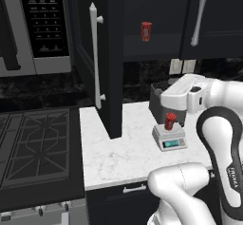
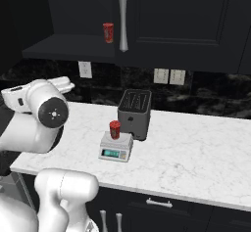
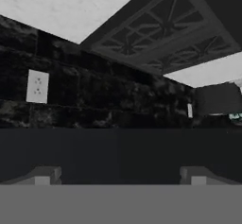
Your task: Pick the yogurt and place it on the digital scale for weighing, and close the cabinet.
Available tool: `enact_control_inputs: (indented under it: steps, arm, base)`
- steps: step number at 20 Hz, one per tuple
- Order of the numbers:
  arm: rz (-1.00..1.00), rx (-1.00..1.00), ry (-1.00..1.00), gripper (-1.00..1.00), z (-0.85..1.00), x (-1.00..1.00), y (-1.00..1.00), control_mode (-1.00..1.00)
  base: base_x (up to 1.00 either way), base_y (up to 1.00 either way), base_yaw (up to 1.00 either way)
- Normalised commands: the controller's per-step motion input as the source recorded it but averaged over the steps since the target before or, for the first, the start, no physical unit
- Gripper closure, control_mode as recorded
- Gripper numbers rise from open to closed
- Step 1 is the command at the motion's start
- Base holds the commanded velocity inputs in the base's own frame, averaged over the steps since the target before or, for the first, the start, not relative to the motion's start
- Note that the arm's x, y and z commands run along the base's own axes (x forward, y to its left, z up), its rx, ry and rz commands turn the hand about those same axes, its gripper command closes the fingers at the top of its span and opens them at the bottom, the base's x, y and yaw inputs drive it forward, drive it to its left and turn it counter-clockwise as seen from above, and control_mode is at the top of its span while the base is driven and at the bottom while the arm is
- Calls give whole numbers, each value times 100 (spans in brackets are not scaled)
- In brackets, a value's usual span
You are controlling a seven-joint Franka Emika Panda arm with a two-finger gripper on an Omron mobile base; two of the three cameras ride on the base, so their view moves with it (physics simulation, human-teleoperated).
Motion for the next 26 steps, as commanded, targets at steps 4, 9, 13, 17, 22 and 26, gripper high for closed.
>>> enact_control_inputs:
  steps: [4, 9, 13, 17, 22, 26]
  arm:
    - [-28, 0, -81, -100, -39, -80, 83, -100]
    - [-26, 0, -72, -100, -97, -97, 90, -100]
    - [-18, 0, -72, -100, -100, -100, 86, -100]
    - [-12, -1, -63, -100, -100, -100, 100, -100]
    - [-15, 0, -50, -100, -100, -61, 100, -100]
    - [-22, 22, -41, -100, -100, 4, 100, -100]
  base:
    - [0, 0, 0]
    - [0, 0, 0]
    - [0, 0, 0]
    - [0, 0, 0]
    - [0, 0, 0]
    - [0, 0, 0]
